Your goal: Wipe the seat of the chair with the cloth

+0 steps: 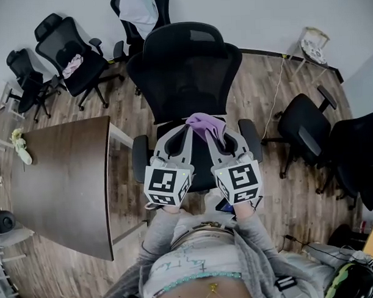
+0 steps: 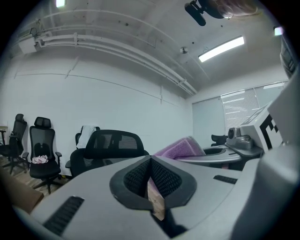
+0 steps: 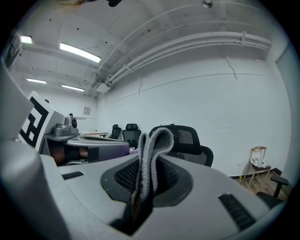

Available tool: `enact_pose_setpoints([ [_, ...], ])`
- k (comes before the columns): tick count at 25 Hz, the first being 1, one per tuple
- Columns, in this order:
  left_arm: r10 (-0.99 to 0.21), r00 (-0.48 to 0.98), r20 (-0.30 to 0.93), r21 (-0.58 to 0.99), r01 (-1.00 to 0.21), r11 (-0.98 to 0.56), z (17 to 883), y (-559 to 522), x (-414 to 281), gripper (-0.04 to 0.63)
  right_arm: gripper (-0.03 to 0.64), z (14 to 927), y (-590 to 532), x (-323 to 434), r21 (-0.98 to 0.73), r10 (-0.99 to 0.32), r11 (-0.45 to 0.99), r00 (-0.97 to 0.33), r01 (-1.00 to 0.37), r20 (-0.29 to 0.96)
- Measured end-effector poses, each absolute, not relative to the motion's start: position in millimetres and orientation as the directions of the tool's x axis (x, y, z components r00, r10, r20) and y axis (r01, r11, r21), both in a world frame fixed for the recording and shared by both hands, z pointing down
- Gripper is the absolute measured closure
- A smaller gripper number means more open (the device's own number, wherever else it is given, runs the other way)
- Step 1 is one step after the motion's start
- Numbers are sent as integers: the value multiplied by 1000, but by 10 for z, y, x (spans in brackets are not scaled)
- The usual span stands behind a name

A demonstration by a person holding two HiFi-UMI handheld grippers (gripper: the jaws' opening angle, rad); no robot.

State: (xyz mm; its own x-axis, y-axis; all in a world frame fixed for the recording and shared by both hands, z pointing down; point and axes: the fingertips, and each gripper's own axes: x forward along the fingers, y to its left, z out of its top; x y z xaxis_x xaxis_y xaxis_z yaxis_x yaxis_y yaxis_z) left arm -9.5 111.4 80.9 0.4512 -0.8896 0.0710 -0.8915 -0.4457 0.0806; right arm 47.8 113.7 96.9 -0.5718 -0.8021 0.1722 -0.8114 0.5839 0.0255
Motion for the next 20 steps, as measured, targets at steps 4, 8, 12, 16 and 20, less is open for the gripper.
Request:
enact_pose_setpoints([
  [4,-906,413,96,81,-910,-407,864,900,-43,597,566,1004,916,583,20,-780,611,-598,-791,182],
  [8,-920,376,112,80,-926,-368,894,769,9,595,566,1018,753,636,10,-752,646,-634,-764,181],
  [12,-936,325,135,71,-945,-318,968,692,11,596,566,1073,622,645,-3,-720,681,-670,-732,181],
  [16,-939,301,167,76,-953,-292,1107,637,-36,596,566,1193,507,610,-26,-702,695,-686,-718,190],
  [20,-931,321,174,80,-947,-312,1139,550,-136,595,566,1224,399,492,-36,-709,685,-677,-728,196],
])
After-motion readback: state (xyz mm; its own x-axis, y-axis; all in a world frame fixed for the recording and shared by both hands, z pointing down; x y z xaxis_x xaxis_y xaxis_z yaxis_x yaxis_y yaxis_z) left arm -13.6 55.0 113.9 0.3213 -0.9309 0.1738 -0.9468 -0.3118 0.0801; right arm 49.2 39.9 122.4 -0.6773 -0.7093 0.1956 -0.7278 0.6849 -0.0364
